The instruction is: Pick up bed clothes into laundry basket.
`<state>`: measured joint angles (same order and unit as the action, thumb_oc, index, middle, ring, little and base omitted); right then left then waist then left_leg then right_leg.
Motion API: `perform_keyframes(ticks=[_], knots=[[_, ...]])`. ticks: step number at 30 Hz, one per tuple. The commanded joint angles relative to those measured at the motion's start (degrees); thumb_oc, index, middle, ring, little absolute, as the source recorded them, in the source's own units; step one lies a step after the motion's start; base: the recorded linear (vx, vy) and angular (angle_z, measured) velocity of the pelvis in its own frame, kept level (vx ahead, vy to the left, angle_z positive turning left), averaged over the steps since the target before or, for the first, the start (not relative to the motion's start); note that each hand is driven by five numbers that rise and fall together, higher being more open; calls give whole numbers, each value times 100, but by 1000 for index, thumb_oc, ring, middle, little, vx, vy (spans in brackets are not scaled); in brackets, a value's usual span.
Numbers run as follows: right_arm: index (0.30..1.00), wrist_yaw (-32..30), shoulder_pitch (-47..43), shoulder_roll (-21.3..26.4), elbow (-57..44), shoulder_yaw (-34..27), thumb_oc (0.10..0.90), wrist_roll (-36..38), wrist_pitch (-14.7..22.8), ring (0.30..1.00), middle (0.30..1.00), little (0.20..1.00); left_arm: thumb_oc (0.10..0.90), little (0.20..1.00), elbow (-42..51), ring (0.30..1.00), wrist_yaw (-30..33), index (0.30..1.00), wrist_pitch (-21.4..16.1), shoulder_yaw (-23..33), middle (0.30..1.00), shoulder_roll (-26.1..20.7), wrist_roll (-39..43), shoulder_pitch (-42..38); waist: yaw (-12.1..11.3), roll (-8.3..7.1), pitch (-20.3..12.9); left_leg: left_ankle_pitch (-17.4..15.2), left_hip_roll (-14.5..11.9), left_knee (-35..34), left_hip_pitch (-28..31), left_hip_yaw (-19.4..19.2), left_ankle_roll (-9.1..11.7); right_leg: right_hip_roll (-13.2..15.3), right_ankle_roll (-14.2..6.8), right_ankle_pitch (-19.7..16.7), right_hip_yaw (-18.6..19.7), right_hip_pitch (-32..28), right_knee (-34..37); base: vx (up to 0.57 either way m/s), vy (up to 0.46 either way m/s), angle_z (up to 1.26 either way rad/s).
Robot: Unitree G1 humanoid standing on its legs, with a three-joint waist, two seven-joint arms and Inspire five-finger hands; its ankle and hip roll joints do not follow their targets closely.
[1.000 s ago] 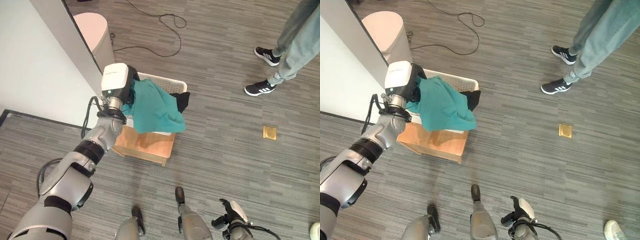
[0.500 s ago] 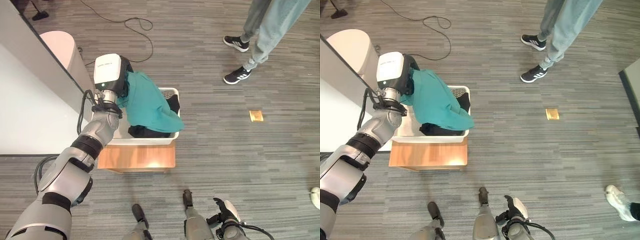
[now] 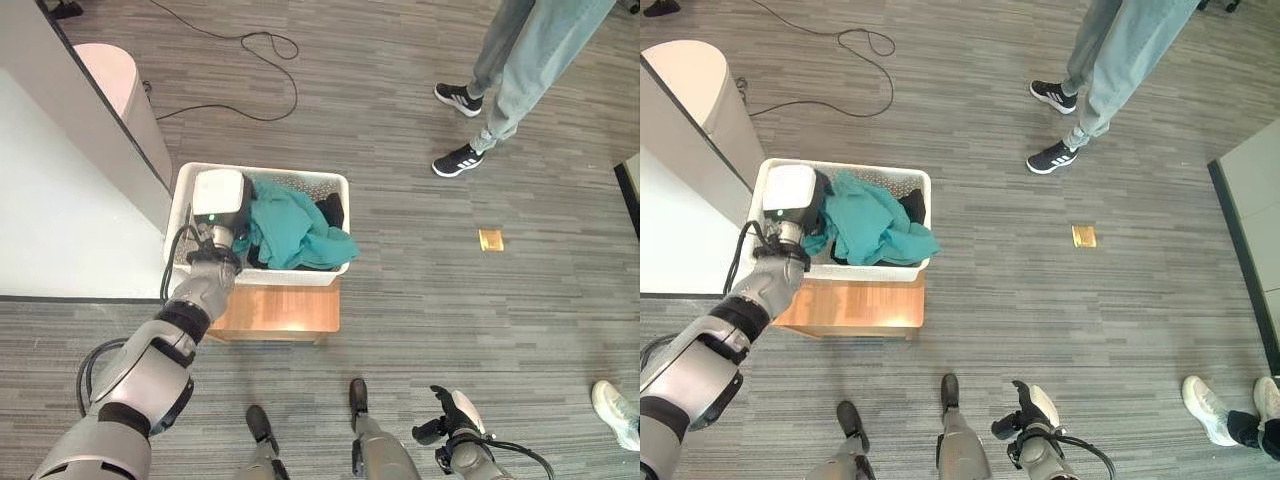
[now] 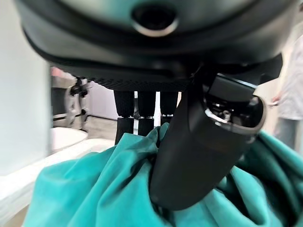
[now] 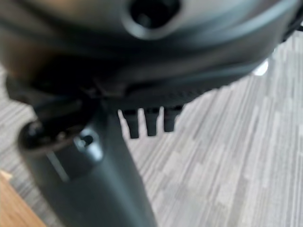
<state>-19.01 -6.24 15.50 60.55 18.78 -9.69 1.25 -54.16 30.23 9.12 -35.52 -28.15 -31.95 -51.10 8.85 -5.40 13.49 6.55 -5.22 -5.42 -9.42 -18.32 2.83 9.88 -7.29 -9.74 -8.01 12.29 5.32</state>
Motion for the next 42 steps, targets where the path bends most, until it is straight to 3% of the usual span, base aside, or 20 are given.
perform_keyframes(ticks=[1, 7, 11, 23, 26, 31, 32, 36, 38, 40, 42], knots=[[900, -177, -121, 344, 154, -26, 800, 178, 147, 900, 900, 900, 800, 900, -339, 900, 407, 900, -38, 326, 900, -204, -483, -1145, -150, 216, 156, -521, -447, 42, 46, 304, 378, 466, -771, 529, -456, -741, -32, 0, 0, 0], [900, -143, -233, 291, -143, 241, 800, 27, 253, 900, 900, 900, 800, 900, 275, 900, 672, 900, -14, 432, 900, -335, -480, -1126, -285, 128, 170, -510, -482, 42, -2, 373, 392, 457, -771, 520, -554, -779, -38, -7, -27, 8], [900, -151, 31, 312, -328, 386, 800, -296, 247, 900, 900, 900, 800, 900, 687, 900, 808, 900, -83, 481, 900, -287, -414, -1176, -248, 140, 118, -546, -468, 42, 79, 362, 386, 460, -771, 513, -550, -857, -62, 4, -4, 8], [900, 16, 229, 405, -306, 438, 800, -592, 178, 900, 900, 900, 800, 900, 2402, 900, 807, 900, -676, 573, 900, -493, 148, -1263, -293, 381, -242, -670, -314, 42, 470, 483, 331, 522, -771, 646, -583, -1303, -116, 39, 2, 2], [900, 61, 271, 332, -266, 396, 800, -650, 116, 900, 900, 900, 800, 900, 3320, 900, 761, 900, -920, 918, 900, -627, 406, -910, -461, 454, -356, -678, -264, 42, 563, 590, 321, 544, -771, 715, -669, -1484, -133, 48, -25, 16], [900, 61, 275, 339, -265, 405, 800, -652, 116, 900, 900, 900, 800, 900, 3355, 900, 747, 900, -910, 941, 900, -637, 404, -877, -445, 459, -357, -679, -263, 42, 569, 597, 321, 544, -771, 717, -678, -1497, -130, 13, -15, 7], [900, 192, 312, 140, -377, 379, 800, -631, 67, 900, 900, 900, 800, 900, 4665, 900, 739, 900, -1206, 1785, 900, -1076, 685, 32, -957, 549, -498, -625, -124, 42, 636, 916, 286, 544, -771, 935, -883, -1762, -290, 59, -79, 3], [900, 261, 227, 28, -605, 398, 800, -526, 108, 900, 900, 900, 800, 900, 5159, 900, 862, 900, -1365, 2613, 900, -1204, 914, 1208, -1456, 629, -477, -475, -32, 42, 572, 1334, 307, 426, -617, 1268, -1195, -1935, -582, -8, -70, 51], [900, 274, 155, -15, -615, 394, 800, -472, 115, 900, 900, 900, 800, 900, 5268, 900, 943, 900, -1446, 2874, 900, -1062, 1028, 1835, -1619, 665, -448, -373, 36, 42, 509, 1612, 274, 256, -501, 1491, -1068, -1923, -792, -5, -51, 66], [900, 296, 61, -77, -577, 414, 800, -306, 206, 900, 900, 900, 800, 900, 5170, 900, 1014, 900, -1508, 2983, 900, -968, 1181, 2437, -1612, 706, -474, -136, 78, 42, 376, 2013, 150, -455, -272, 2001, 124, -1743, -1251, 7, 17, 119], [900, 316, 58, -139, -501, 497, 800, -221, 199, 900, 900, 900, 800, 900, 5111, 900, 1008, 900, -1539, 3144, 900, -779, 1384, 2968, -1718, 673, -502, -66, 166, 42, 389, 2192, 122, -732, -48, 2122, 769, -1843, -1222, 4, -21, 122]])
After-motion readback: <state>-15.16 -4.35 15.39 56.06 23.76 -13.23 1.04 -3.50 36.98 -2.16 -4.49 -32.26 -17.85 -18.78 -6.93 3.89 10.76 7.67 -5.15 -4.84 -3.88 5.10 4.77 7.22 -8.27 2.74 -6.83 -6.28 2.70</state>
